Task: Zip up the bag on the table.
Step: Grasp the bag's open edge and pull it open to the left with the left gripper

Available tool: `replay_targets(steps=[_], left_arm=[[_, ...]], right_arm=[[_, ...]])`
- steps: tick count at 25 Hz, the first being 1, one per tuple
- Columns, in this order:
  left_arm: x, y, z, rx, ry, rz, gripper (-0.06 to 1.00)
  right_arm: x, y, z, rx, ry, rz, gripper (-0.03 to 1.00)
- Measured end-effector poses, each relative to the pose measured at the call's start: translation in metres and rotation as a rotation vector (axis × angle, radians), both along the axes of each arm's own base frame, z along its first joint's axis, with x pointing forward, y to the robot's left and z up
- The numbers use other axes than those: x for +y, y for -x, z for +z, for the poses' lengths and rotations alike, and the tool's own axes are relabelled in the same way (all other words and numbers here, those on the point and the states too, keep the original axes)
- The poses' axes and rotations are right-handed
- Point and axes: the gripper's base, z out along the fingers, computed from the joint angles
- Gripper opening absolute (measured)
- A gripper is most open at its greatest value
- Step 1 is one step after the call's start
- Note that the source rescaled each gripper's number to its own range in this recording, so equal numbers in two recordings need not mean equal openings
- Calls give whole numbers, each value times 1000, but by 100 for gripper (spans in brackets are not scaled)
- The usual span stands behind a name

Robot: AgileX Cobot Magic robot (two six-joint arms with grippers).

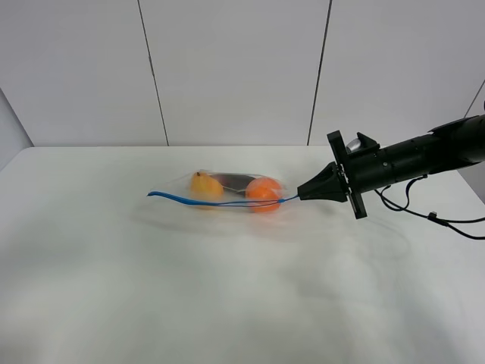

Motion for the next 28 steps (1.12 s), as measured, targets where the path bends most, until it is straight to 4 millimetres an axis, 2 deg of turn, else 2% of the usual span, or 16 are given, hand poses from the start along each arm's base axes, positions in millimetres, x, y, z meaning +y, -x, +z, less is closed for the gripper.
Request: replay_targets(steps=[3,6,9,11,13,15,21,26,28], left_arm=[[0,-29,39,7,-68,-33,99],[0,-65,64,35,-298,-159,98],[0,-101,71,63,-631,-363,96],[-1,-126,65,77,-862,-518,94],[-3,-146,58,71,-974,-630,93],[-8,-167,51,36,-982,-695,93],[-28,-208,34,-74,-818,-801,92],[-60,-229,20,-146,-738,-887,92],[-79,-234,14,-167,-719,-930,92]], right_arm=[[0,0,0,0,0,0,0],[0,0,0,0,0,0,0],[0,0,0,-1,0,0,0],[0,0,0,-1,0,0,0],[0,0,0,-1,0,0,0],[0,0,0,-3,0,1,0],[0,0,0,-3,0,1,0],[0,0,0,-3,0,1,0],[0,0,0,-3,0,1,0]])
